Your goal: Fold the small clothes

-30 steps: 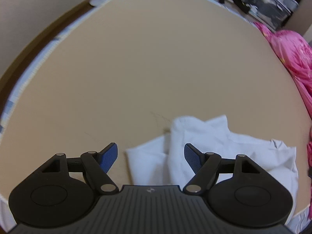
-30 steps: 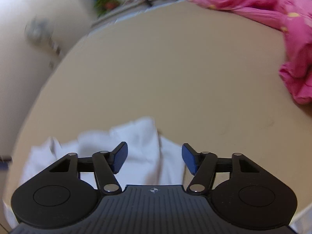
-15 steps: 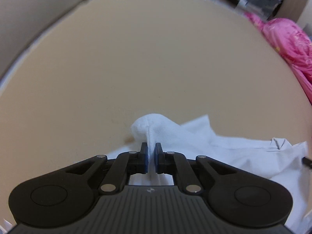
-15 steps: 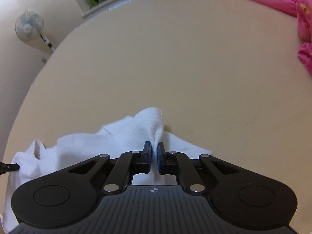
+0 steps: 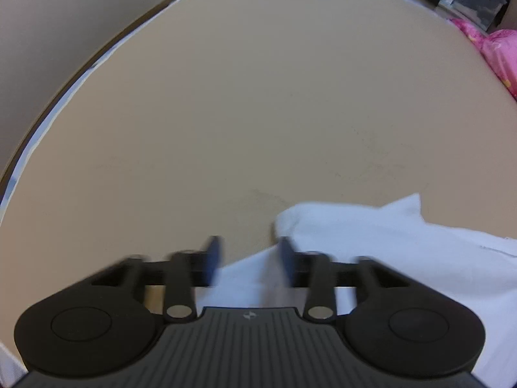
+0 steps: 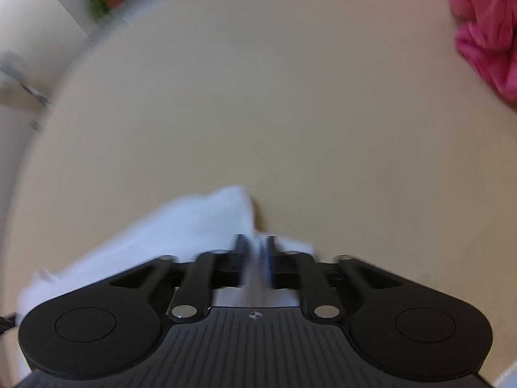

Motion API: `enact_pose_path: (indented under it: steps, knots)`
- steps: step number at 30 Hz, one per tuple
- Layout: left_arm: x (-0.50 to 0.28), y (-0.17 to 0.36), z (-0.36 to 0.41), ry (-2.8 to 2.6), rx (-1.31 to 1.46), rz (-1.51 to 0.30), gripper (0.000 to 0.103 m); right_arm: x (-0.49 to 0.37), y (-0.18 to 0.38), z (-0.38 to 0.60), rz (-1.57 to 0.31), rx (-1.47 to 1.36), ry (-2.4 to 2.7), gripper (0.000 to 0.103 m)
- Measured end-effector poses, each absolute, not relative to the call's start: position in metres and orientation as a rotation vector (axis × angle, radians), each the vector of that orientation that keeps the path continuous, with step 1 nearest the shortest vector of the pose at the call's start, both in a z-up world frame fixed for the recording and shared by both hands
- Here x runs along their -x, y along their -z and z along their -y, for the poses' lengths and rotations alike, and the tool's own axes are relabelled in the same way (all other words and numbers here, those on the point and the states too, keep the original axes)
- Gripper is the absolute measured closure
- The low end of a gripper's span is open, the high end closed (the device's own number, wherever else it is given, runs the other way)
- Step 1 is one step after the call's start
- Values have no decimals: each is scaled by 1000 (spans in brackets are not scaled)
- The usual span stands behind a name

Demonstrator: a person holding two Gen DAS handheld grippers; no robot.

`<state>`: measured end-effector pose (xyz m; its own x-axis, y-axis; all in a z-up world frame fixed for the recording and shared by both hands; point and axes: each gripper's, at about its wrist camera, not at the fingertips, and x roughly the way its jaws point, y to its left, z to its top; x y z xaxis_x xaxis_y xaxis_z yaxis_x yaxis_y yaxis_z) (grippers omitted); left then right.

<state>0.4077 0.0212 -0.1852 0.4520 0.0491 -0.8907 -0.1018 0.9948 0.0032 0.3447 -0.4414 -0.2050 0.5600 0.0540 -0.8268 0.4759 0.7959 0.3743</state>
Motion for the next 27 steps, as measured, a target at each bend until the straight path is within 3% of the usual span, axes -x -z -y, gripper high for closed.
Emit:
enact_pose_path:
  steps: [2, 3, 8, 14, 15, 16, 17, 22, 23, 27]
  knots:
    - [-389, 177, -31, -58, 80, -1064, 38, -321, 192, 444, -890, -653, 240, 53]
    - [-377, 173, -36, -40, 91, -1058, 31, -304, 186, 446, -860, -658, 226, 49]
    - [-296, 167, -57, 83, 191, -1074, 26, -222, 165, 430, -853, -570, 105, 48]
    - [-238, 195, -30, 170, 177, -1164, 21, -188, 176, 378, -945, -345, 23, 49]
    - [-235, 200, -25, 176, 158, -1170, 41, -185, 181, 374, -967, -325, 29, 50]
    - [-234, 201, -22, 183, 129, -1173, 89, -184, 185, 373, -988, -317, 30, 65]
    - [-233, 200, -20, 204, 112, -1192, 90, -182, 186, 373, -993, -322, 37, 89]
    - [-210, 164, -40, 203, 124, -1078, 91, -159, 143, 388, -860, -399, 4, 93]
    - [-208, 164, -45, 197, 122, -1075, 91, -154, 138, 392, -846, -402, -3, 103]
    - [-210, 193, -55, 151, 97, -1162, 90, -146, 168, 419, -935, -403, 127, 103]
